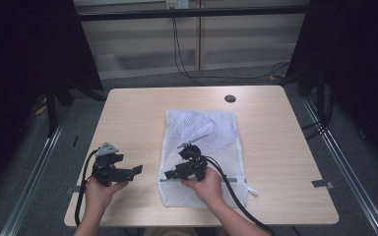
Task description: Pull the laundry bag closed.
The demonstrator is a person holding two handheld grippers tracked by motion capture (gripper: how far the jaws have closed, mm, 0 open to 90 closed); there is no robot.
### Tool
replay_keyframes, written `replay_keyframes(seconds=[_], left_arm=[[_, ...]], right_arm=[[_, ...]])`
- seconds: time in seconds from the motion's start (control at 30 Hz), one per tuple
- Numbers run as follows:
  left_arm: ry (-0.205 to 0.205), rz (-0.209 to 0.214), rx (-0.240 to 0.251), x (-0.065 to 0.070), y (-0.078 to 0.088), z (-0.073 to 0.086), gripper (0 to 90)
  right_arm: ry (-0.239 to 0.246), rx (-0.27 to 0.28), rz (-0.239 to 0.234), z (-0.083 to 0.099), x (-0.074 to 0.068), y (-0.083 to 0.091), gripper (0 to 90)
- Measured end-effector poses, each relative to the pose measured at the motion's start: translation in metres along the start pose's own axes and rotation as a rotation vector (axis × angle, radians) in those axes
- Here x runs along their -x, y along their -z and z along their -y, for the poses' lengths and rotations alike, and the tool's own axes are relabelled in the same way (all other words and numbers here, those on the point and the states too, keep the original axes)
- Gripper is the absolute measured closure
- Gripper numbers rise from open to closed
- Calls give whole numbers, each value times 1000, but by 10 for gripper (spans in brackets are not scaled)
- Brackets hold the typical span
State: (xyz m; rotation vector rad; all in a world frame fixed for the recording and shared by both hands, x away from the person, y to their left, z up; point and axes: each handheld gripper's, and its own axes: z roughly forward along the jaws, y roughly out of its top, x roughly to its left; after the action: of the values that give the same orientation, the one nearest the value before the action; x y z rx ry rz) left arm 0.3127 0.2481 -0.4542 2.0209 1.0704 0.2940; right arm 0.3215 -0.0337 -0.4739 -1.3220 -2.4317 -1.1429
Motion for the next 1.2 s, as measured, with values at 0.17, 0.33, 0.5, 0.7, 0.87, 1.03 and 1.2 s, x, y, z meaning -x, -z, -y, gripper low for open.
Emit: replay_keyframes(seconds=[0.17,0.33,0.5,0.7,0.87,1.03,1.2], left_arm=[[3,-4,3,0,1,0,86],[0,-4,2,-1,1,0,86],[5,-5,5,-1,1,0,86],[0,6,0,-1,0,0,86],[0,0,1,-1,1,0,86],[6,-1,6,-1,2,0,86],[5,-1,5,-1,2,0,86]], right_arm=[[-12,-7,-26,0,-1,-5,530],[-19,-27,-23,1,-1,-11,581],[-29,-36,-24,1,-2,-15,622],[-41,-50,-14,0,-1,-18,656],[-47,-42,-23,-1,0,-20,681],[-65,-54,-24,-1,-1,-25,687],[-59,-63,-42,-1,-3,-30,696]])
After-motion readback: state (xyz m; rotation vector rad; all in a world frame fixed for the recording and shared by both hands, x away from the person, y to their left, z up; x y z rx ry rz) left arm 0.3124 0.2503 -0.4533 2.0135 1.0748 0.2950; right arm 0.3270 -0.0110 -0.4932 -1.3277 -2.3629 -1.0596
